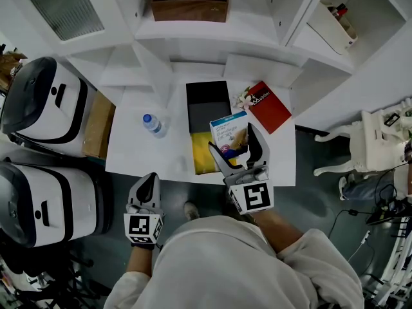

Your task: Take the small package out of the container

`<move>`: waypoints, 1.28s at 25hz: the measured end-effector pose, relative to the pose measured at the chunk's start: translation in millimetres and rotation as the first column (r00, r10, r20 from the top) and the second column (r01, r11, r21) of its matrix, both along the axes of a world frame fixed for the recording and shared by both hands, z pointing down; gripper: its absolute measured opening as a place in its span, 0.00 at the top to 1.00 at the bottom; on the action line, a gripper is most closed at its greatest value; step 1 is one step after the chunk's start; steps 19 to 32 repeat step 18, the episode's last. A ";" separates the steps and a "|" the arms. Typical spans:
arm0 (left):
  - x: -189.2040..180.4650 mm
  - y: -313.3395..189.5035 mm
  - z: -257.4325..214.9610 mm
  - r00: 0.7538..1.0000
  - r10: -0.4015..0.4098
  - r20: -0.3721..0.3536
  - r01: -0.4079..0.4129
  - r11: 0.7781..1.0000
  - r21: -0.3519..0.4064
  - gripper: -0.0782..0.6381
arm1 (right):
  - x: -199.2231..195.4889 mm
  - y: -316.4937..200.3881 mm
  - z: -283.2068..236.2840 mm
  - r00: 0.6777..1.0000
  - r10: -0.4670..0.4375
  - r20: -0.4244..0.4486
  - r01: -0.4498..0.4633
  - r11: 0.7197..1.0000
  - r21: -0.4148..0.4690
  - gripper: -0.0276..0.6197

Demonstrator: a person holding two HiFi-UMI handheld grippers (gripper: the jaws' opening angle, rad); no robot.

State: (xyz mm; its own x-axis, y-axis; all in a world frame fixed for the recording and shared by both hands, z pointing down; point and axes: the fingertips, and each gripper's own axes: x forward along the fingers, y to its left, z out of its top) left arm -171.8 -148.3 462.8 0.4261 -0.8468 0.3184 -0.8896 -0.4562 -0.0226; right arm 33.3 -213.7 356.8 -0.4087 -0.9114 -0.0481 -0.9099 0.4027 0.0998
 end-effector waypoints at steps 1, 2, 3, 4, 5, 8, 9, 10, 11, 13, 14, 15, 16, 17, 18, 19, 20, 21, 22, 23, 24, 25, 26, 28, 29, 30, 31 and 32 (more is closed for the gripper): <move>0.3 0.2 -0.5 1.000 0.001 0.000 -0.001 1.000 0.002 0.88 | 0.8 1.8 -1.7 1.000 0.002 0.000 -0.002 1.000 0.000 0.31; 0.6 0.6 -1.1 1.000 0.001 0.000 -0.001 1.000 0.003 0.88 | 1.5 3.5 -5.2 1.000 0.004 0.005 -0.004 1.000 0.014 0.31; 0.9 1.2 -1.7 1.000 0.002 0.001 -0.002 1.000 0.005 0.88 | 2.2 5.3 -9.5 1.000 0.005 0.011 -0.006 0.999 0.033 0.31; 1.2 1.9 -2.2 1.000 0.003 0.001 -0.003 1.000 0.006 0.88 | 2.6 7.3 -13.2 1.000 0.005 0.014 -0.006 0.999 0.047 0.31; 1.7 2.6 -2.6 1.000 0.003 0.001 -0.003 1.000 0.007 0.88 | 3.0 9.4 -16.0 1.000 0.004 0.015 -0.005 0.998 0.057 0.31; 3.6 4.4 -4.1 1.000 0.004 0.000 -0.004 1.000 0.010 0.88 | 4.4 13.5 -20.1 1.000 0.001 0.013 -0.002 0.997 0.072 0.31; 4.3 5.1 -4.4 1.000 0.005 0.000 -0.005 1.000 0.011 0.88 | 4.9 14.4 -19.7 1.000 0.000 0.015 -0.001 0.997 0.072 0.31; 5.1 5.9 -4.6 1.000 0.006 0.000 -0.006 1.000 0.012 0.88 | 5.4 15.4 -18.3 1.000 0.000 0.016 -0.001 0.998 0.068 0.31; 6.0 6.6 -4.7 1.000 0.007 0.001 -0.007 1.000 0.012 0.88 | 6.2 16.6 -15.6 1.000 0.000 0.013 -0.001 0.998 0.056 0.31; 7.8 8.1 -4.9 1.000 0.009 0.002 -0.009 1.000 0.013 0.88 | 7.4 19.4 -5.9 1.000 -0.001 -0.008 0.001 1.000 0.002 0.31; 8.4 8.8 -5.0 1.000 0.009 0.002 -0.009 1.000 0.013 0.88 | 7.9 20.5 -2.5 1.000 -0.001 -0.016 0.001 1.000 -0.017 0.31; 8.8 9.4 -5.2 1.000 0.009 0.002 -0.009 1.000 0.013 0.88 | 8.4 20.9 -2.3 1.000 -0.001 -0.014 0.000 1.000 -0.015 0.31; 9.1 10.1 -5.3 1.000 0.009 0.001 -0.009 1.000 0.013 0.88 | 8.9 20.8 -4.4 1.000 0.001 -0.007 -0.001 1.000 0.001 0.31; 9.4 10.6 -5.5 1.000 0.009 0.000 -0.009 1.000 0.013 0.88 | 9.4 20.5 -7.4 1.000 0.002 0.003 -0.002 1.000 0.024 0.31; 9.7 11.2 -5.8 1.000 0.008 0.000 -0.008 1.000 0.014 0.88 | 10.0 20.2 -10.5 1.000 0.004 0.014 -0.004 0.999 0.047 0.31; 9.7 11.2 -5.8 1.000 0.008 0.000 -0.008 1.000 0.014 0.88 | 10.0 20.2 -10.5 1.000 0.004 0.014 -0.004 0.999 0.047 0.31; 9.7 11.2 -5.8 1.000 0.008 0.000 -0.008 1.000 0.014 0.88 | 10.0 20.2 -10.5 1.000 0.004 0.014 -0.004 0.999 0.047 0.31; 9.7 11.2 -5.8 1.000 0.008 0.000 -0.008 1.000 0.014 0.88 | 10.0 20.2 -10.5 1.000 0.004 0.014 -0.004 0.999 0.047 0.31; 9.7 11.2 -5.8 1.000 0.008 0.000 -0.008 1.000 0.014 0.88 | 10.0 20.2 -10.5 1.000 0.004 0.014 -0.004 0.999 0.047 0.31; 9.7 11.2 -5.8 1.000 0.008 0.000 -0.008 1.000 0.014 0.88 | 10.0 20.2 -10.5 1.000 0.004 0.014 -0.004 0.999 0.047 0.31; 9.7 11.2 -5.8 1.000 0.008 0.000 -0.008 1.000 0.014 0.88 | 10.0 20.2 -10.5 1.000 0.004 0.014 -0.004 0.999 0.047 0.31; 9.7 11.2 -5.8 1.000 0.008 0.000 -0.008 1.000 0.014 0.88 | 10.0 20.2 -10.5 1.000 0.004 0.014 -0.004 0.999 0.047 0.31; 9.7 11.2 -5.8 1.000 0.008 0.000 -0.008 1.000 0.014 0.88 | 10.0 20.2 -10.5 1.000 0.004 0.014 -0.004 0.999 0.047 0.31; 9.7 11.2 -5.8 1.000 0.008 0.000 -0.008 1.000 0.014 0.88 | 10.0 20.2 -10.5 1.000 0.004 0.014 -0.004 0.999 0.047 0.31; 9.7 11.2 -5.8 1.000 0.008 0.000 -0.008 1.000 0.014 0.88 | 10.0 20.2 -10.5 1.000 0.004 0.014 -0.004 0.999 0.047 0.31; 9.7 11.2 -5.8 1.000 0.008 0.000 -0.008 1.000 0.014 0.88 | 10.0 20.2 -10.5 1.000 0.004 0.014 -0.004 0.999 0.047 0.31; 9.7 11.2 -5.8 1.000 0.008 0.000 -0.008 1.000 0.014 0.88 | 10.0 20.2 -10.5 1.000 0.004 0.014 -0.004 0.999 0.047 0.31; 9.7 11.2 -5.8 1.000 0.008 0.000 -0.008 1.000 0.014 0.88 | 10.0 20.2 -10.5 1.000 0.004 0.014 -0.004 0.999 0.047 0.31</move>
